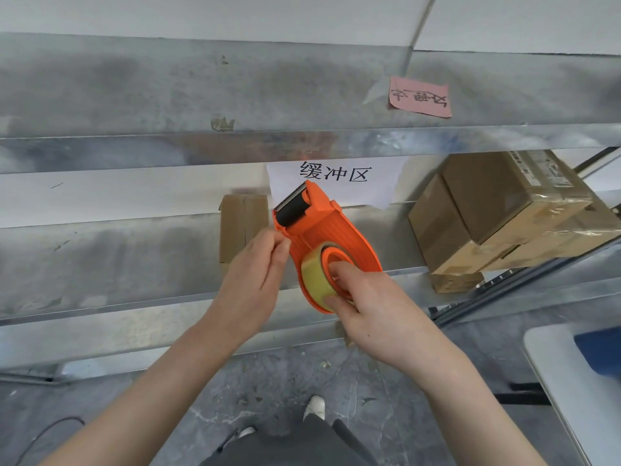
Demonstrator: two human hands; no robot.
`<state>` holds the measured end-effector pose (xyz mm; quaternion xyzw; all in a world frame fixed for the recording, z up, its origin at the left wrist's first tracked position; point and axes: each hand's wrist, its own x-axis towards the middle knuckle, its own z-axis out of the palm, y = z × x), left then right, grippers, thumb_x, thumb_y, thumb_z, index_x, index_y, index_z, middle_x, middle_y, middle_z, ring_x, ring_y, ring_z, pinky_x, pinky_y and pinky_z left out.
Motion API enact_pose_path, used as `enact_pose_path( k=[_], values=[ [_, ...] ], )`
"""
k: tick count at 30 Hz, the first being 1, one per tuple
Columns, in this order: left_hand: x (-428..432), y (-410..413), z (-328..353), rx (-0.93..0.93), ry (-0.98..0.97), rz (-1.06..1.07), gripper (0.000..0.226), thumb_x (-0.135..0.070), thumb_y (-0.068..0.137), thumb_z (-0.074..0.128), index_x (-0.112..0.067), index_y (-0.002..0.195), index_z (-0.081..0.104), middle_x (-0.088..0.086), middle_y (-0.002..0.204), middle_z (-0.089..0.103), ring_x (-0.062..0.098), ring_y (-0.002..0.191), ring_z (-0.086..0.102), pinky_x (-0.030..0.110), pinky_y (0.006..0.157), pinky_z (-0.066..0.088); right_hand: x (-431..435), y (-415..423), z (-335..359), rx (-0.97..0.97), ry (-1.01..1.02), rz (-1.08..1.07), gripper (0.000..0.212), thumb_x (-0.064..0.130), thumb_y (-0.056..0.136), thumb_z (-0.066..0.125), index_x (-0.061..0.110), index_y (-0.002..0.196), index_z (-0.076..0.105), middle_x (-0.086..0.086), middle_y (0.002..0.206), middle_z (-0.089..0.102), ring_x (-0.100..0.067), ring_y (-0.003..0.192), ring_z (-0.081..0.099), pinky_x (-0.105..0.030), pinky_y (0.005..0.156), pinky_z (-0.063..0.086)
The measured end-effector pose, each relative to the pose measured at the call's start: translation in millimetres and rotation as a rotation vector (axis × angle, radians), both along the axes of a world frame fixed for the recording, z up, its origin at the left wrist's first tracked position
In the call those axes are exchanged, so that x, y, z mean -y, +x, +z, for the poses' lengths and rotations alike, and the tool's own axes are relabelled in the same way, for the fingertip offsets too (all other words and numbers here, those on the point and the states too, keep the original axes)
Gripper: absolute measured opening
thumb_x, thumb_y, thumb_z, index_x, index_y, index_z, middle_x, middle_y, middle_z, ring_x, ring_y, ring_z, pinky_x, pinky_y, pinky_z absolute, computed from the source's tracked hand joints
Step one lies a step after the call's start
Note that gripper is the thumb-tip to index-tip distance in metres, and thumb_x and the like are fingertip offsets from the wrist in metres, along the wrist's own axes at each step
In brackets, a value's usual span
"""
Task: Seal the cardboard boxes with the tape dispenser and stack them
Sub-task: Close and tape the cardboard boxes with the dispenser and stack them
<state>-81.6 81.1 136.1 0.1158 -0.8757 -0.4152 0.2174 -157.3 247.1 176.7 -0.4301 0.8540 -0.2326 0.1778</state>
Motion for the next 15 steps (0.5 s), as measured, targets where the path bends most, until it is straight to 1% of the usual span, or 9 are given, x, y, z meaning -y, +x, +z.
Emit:
enact_pose_path(
  k=[1,2,4,5,7,10,12,13,15],
  values=[
    [-1,0,1,0.002,-0.043,-0.018,0.029,-0.042,0.100,0.031,-0.019,0.085,0.042,-0.010,0.075,0.045,0.007,0.070,0.046,0.018,0.061,0.033,0,-1,0,-0.001,0.003,0.002,0.009,0.023,0.095,0.053,0.024,0.100,0.045,0.001,0.082,0.057,-0.026,0.077,0.050,-0.031,0.065,0.030],
    [-3,1,1,0.007,-0.119,-0.051,0.034,-0.047,0.099,0.030,-0.019,0.085,0.042,-0.010,0.078,0.045,0.008,0.072,0.045,0.019,0.062,0.034,1,-1,0,0.000,0.002,0.007,0.013,0.023,0.096,0.053,0.027,0.096,0.041,0.002,0.080,0.054,-0.023,0.074,0.047,-0.031,0.064,0.030],
    [-10,1,0,0.011,-0.302,-0.095,0.040,-0.053,0.098,0.027,-0.017,0.086,0.041,-0.007,0.082,0.042,0.011,0.072,0.040,0.022,0.062,0.033,3,1,0,0.001,0.002,0.018,0.020,0.023,0.096,0.053,0.030,0.094,0.034,0.006,0.079,0.051,-0.019,0.071,0.044,-0.030,0.064,0.031],
    [-12,0,-2,0.012,-0.372,-0.092,0.041,-0.051,0.099,0.025,-0.016,0.086,0.042,-0.006,0.083,0.042,0.013,0.072,0.040,0.023,0.062,0.034,4,1,0,-0.003,0.011,0.022,0.021,0.023,0.096,0.053,0.030,0.093,0.033,0.006,0.079,0.051,-0.018,0.071,0.044,-0.030,0.064,0.031],
    [-12,-2,-4,0.015,-0.451,-0.060,0.040,-0.045,0.101,0.023,-0.015,0.088,0.046,-0.003,0.085,0.045,0.017,0.073,0.044,0.028,0.061,0.039,5,2,-1,-0.017,0.020,0.027,0.021,0.022,0.095,0.053,0.029,0.093,0.033,0.006,0.079,0.050,-0.021,0.072,0.046,-0.030,0.064,0.031],
    [-14,-2,-6,-0.002,-0.476,-0.014,0.036,-0.036,0.102,0.025,-0.013,0.089,0.050,-0.001,0.085,0.048,0.018,0.073,0.048,0.028,0.059,0.040,6,1,-2,-0.028,0.024,0.029,0.019,0.022,0.095,0.053,0.029,0.094,0.035,0.006,0.078,0.050,-0.020,0.072,0.046,-0.031,0.064,0.032],
    [-17,-1,-8,-0.008,-0.500,0.010,0.032,-0.032,0.102,0.027,-0.013,0.088,0.049,0.000,0.083,0.048,0.018,0.071,0.046,0.027,0.056,0.039,8,1,-2,-0.033,0.026,0.023,0.014,0.023,0.096,0.052,0.026,0.095,0.039,0.004,0.078,0.050,-0.021,0.071,0.045,-0.032,0.064,0.032],
    [-18,-1,-9,-0.011,-0.493,0.017,0.030,-0.031,0.102,0.027,-0.014,0.088,0.048,0.000,0.083,0.047,0.017,0.069,0.044,0.028,0.054,0.039,9,1,-2,-0.038,0.028,0.019,0.010,0.023,0.096,0.051,0.024,0.097,0.041,0.004,0.077,0.050,-0.021,0.071,0.045,-0.033,0.064,0.032],
    [-20,-2,-10,-0.013,-0.411,0.015,0.027,-0.029,0.101,0.027,-0.014,0.087,0.045,-0.003,0.082,0.044,0.017,0.065,0.042,0.031,0.051,0.039,10,0,-2,-0.046,0.032,0.012,0.008,0.023,0.096,0.051,0.023,0.099,0.044,0.002,0.078,0.051,-0.024,0.072,0.047,-0.033,0.064,0.031]
  ],
)
